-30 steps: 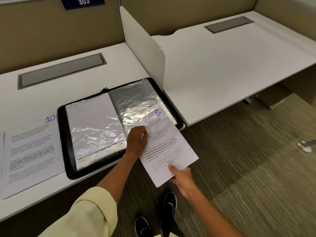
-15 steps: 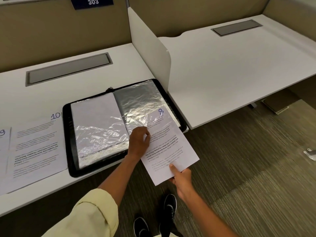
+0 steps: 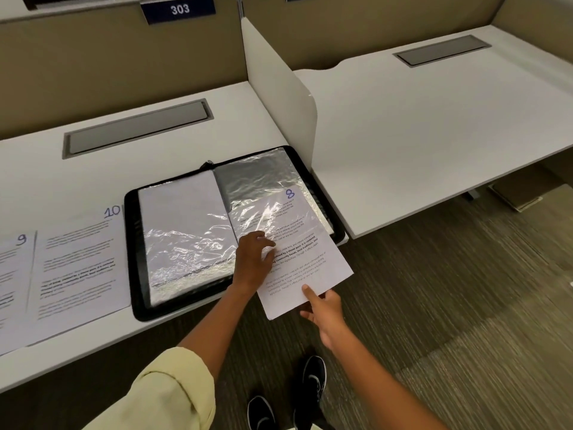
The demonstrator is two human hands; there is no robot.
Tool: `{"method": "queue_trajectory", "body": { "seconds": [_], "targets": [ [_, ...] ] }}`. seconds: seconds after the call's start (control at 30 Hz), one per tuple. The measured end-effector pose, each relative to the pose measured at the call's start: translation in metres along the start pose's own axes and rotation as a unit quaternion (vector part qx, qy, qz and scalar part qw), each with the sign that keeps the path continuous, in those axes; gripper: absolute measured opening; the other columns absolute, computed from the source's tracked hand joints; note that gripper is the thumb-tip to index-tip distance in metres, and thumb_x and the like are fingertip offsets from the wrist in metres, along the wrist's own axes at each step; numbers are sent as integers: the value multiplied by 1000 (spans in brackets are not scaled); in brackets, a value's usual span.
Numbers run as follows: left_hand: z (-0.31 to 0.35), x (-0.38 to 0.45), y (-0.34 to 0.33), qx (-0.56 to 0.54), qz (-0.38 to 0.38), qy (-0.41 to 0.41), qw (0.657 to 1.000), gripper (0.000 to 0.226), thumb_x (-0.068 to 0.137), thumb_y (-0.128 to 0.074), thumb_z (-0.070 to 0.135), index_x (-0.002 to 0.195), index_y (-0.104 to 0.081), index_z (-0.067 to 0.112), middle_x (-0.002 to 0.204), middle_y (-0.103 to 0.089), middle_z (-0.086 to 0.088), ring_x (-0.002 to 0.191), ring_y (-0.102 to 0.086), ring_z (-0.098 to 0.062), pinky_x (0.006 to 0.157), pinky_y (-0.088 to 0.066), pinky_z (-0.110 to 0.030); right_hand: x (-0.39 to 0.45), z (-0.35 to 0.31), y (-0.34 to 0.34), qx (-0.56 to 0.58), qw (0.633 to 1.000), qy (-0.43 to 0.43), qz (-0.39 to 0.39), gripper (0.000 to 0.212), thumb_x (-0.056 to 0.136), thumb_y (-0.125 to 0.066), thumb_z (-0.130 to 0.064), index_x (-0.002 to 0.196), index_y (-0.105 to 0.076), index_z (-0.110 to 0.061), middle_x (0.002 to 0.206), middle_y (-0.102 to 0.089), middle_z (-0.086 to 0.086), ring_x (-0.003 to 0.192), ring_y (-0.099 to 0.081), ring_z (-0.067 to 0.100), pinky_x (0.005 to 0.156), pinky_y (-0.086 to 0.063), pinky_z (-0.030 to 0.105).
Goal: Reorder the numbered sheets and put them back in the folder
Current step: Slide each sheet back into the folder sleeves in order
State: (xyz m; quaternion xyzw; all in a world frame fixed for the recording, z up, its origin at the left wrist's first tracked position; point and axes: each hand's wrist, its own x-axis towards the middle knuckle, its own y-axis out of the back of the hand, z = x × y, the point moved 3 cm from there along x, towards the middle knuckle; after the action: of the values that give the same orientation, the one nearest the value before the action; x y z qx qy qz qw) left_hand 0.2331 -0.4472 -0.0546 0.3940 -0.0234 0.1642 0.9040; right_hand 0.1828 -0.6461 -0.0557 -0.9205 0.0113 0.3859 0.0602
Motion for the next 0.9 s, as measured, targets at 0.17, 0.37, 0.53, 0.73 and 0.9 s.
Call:
{"method": "queue_trajectory", "body": {
  "seconds": [0.17, 0.37, 0.53, 0.73, 0.9],
  "targets": [
    [-10, -4, 7, 40, 9, 8, 999, 10, 82, -77, 18, 91, -72, 15, 106, -59, -4, 98, -48, -20, 81, -37, -29, -2, 10, 17, 10, 1000, 17, 1, 21, 95, -65, -9, 115, -65, -10, 106, -71, 15, 82, -66, 19, 67, -58, 26],
    [-12, -8, 10, 17, -6, 31, 999, 6, 83, -74, 10, 88, -75, 14, 92, -57, -1, 88, -47, -17, 74, -38, -30, 5, -3, -5, 26, 999, 26, 11, 15, 95, -64, -7, 109, -65, -10, 105, -70, 14, 92, -71, 24, 71, -60, 27],
    [-11, -11, 10, 5, -1, 48, 999, 6, 85, -73, 11, 91, -74, 13, 93, -59, -1, 90, -49, -17, 76, -37, -28, 17, -23, -31, 48, 999, 5, -7, 16, 95, -63, -4, 111, -63, -8, 105, -70, 14, 93, -72, 22, 74, -61, 28],
    [-18, -10, 13, 27, -16, 63, 998, 11, 88, -71, 21, 97, -67, 18, 96, -54, 2, 92, -48, -14, 77, -41, -26, 24, -27, -32, 20, 1000, -12, -13, 15, 95, -64, -8, 110, -63, -8, 103, -70, 13, 91, -73, 21, 75, -61, 29],
    [-21, -8, 12, 10, -17, 90, 996, 10, 83, -74, 18, 88, -68, 23, 97, -52, 2, 96, -50, -17, 77, -38, -24, 30, -26, -26, -44, 999, -1, 1, 10, 93, -69, -15, 101, -67, -10, 97, -73, 9, 79, -69, 16, 64, -56, 24]
  ]
}}
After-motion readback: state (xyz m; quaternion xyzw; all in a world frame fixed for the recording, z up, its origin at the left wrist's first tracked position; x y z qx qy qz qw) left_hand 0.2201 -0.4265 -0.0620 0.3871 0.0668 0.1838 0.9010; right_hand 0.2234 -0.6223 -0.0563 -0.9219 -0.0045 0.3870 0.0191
